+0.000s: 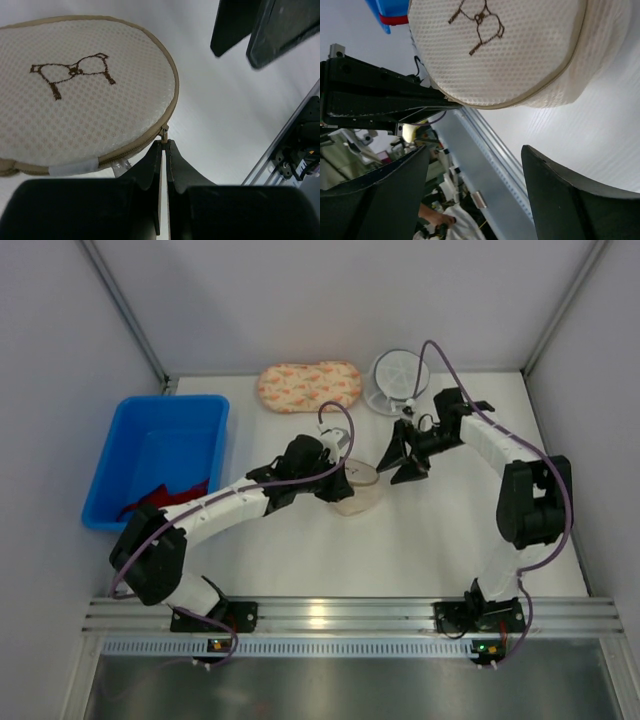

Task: Place the bra in the laundry bag and zip it closed

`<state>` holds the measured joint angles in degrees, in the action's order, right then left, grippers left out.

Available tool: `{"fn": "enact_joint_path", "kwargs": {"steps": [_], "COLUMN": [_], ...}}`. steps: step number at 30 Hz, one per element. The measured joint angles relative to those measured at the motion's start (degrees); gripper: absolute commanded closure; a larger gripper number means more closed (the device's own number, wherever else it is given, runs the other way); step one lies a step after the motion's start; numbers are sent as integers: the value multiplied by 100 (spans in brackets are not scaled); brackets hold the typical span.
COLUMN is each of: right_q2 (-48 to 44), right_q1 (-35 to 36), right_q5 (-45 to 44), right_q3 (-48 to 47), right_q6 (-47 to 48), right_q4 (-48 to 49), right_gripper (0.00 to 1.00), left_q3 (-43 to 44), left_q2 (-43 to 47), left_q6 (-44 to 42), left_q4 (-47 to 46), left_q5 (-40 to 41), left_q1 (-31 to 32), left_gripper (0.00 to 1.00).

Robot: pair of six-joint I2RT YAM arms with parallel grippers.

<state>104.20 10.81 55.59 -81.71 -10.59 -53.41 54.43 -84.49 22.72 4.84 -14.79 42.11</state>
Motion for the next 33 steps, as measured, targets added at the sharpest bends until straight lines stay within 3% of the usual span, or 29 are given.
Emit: {"fn": "enact_joint_path", "kwargs": {"steps": [4, 6, 9, 12, 13, 18, 19, 20, 28, 33], "right_q2": [-278, -251, -136, 111, 186, 474, 507, 518, 525, 525], "right_q1": [190, 337, 470, 509, 509, 509, 509, 509, 378, 63], "right_q5": [173, 168, 155, 138, 120, -7, -4, -4, -76, -129], "right_q3": [715, 789, 667, 407, 341, 94, 61, 28, -61, -61], "right_q6": [-348, -476, -568, -601, -599, -520, -498, -496, -267, -177], "right_q4": [44, 66, 125, 173, 177, 149, 140, 114, -153, -264], "right_gripper": [13, 13, 21, 36, 48, 82, 96, 100, 100, 100], "left_q3": [114, 129, 133, 133, 133, 31, -7, -39, -492, -793], "left_q2": [-59, -61, -61, -61, -61, 7, 28, 44, 538, 925], "left_q6": [111, 151, 190, 208, 203, 90, 66, 33, -286, -411], "left_q4": [-85, -101, -105, -107, -109, -155, -160, -166, -111, -48], "left_q5": [-59, -85, -90, -164, -195, -229, -223, -210, -15, 46], "left_q1": [164, 227, 313, 378, 407, 612, 634, 645, 514, 107], "left_gripper": [100, 100, 100, 100, 100, 100, 100, 100, 100, 100]}}
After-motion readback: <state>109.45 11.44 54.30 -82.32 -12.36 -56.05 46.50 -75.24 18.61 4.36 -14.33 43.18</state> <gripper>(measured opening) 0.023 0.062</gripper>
